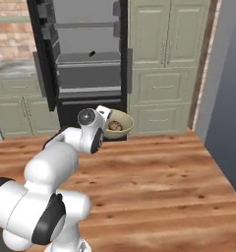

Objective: Pick the chicken drumstick and potato from their plates and place them in the bowl. Then put the bowl in the fridge.

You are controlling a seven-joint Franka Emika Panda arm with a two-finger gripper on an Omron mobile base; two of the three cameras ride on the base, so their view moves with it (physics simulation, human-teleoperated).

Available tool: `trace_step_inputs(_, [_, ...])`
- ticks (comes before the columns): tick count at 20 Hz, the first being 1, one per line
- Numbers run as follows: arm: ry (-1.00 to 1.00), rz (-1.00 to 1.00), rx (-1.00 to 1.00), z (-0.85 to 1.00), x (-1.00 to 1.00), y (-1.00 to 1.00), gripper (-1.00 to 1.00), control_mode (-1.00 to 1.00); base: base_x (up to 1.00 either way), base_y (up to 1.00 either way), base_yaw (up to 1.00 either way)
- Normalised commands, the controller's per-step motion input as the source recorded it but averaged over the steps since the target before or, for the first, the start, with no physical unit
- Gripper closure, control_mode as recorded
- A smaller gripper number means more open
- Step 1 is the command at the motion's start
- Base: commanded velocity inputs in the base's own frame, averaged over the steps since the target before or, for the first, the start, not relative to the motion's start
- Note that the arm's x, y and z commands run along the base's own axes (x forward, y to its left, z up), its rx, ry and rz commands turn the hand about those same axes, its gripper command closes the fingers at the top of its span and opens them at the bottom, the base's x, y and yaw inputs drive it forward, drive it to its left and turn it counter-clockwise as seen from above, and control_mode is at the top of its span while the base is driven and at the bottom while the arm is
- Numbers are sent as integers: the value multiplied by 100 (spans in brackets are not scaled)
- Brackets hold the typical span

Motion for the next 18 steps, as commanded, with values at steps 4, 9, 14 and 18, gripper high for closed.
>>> trace_step_inputs(4, [0,0,0,0,0,0,100,100,80,0,42])
trace_step_inputs(9, [0,0,0,0,0,0,100,100,85,0,38])
trace_step_inputs(14, [0,0,0,0,0,0,100,100,88,-5,29])
trace_step_inputs(18, [0,0,0,0,0,0,100,100,88,-17,21])
